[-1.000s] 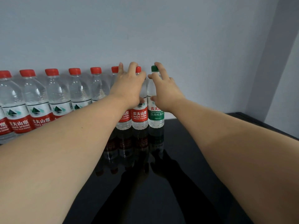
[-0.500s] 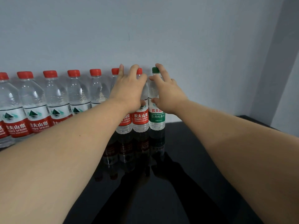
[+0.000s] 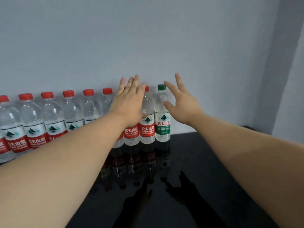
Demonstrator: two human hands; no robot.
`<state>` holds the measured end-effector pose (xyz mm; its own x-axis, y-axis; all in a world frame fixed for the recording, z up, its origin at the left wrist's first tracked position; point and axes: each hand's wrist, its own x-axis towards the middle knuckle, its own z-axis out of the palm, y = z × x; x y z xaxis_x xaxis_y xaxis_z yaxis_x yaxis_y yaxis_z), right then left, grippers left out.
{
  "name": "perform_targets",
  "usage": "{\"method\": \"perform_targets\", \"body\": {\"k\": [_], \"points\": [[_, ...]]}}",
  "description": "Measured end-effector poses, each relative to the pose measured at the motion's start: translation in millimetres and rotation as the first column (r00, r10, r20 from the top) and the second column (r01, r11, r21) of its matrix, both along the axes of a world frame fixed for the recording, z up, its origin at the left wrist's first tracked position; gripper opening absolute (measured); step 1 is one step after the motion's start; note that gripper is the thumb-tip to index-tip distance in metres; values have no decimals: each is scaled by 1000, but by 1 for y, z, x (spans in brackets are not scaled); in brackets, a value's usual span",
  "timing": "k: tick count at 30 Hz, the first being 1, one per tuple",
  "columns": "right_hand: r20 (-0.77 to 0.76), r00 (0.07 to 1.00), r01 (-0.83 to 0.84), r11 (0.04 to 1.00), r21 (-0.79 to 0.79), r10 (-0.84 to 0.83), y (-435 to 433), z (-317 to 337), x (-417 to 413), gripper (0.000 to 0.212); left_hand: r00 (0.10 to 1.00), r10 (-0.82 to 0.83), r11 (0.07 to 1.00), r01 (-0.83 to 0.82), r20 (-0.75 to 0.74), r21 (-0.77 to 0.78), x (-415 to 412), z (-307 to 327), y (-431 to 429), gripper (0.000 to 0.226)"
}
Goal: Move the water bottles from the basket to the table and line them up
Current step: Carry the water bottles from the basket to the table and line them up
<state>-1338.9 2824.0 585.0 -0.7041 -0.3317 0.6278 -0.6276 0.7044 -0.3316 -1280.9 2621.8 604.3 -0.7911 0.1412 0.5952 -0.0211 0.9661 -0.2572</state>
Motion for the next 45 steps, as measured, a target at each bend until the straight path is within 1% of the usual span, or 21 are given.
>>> {"method": "perform_targets", "body": {"k": [4,8,11,15,20,23,26,28,36,38,40,45], "points": [[8,999,32,999,34,-32,19,31,43,71,998,32,999,-32,52,-1,46,31,8,105],[18,999,46,995,86,-48,36,81,95,76,993,19,999,-16,114,-30,105,75,32,96],[-13,997,72,991,115,-71,49,127,139,75,994,-1,1000,4,106,-27,153,118,54,88],[-49,991,130,981,146,-124,73,177,202,73,996,-20,1000,20,81,-7,216,163,83,87],[-130,967,247,931,267,-219,113,206,272,74,995,-57,998,58,80,-14,274,175,122,84],[-160,952,298,906,302,-260,140,212,298,77,990,-92,995,96,103,-32,294,171,150,84],[-162,939,341,884,320,-303,170,212,315,78,982,-137,987,147,133,-67,304,165,181,84],[-159,931,364,874,322,-329,191,209,322,79,971,-180,980,192,156,-59,306,160,202,82],[-117,895,444,834,328,-431,282,173,327,76,914,-329,937,346,237,-35,294,116,288,78],[-107,884,463,824,326,-455,305,160,323,73,898,-364,926,378,248,-6,288,104,308,79],[-87,873,483,824,297,-480,328,147,317,71,873,-418,907,418,253,57,283,94,330,79],[-29,856,510,834,213,-516,377,112,302,67,788,-573,819,540,225,194,272,63,385,80]]}}
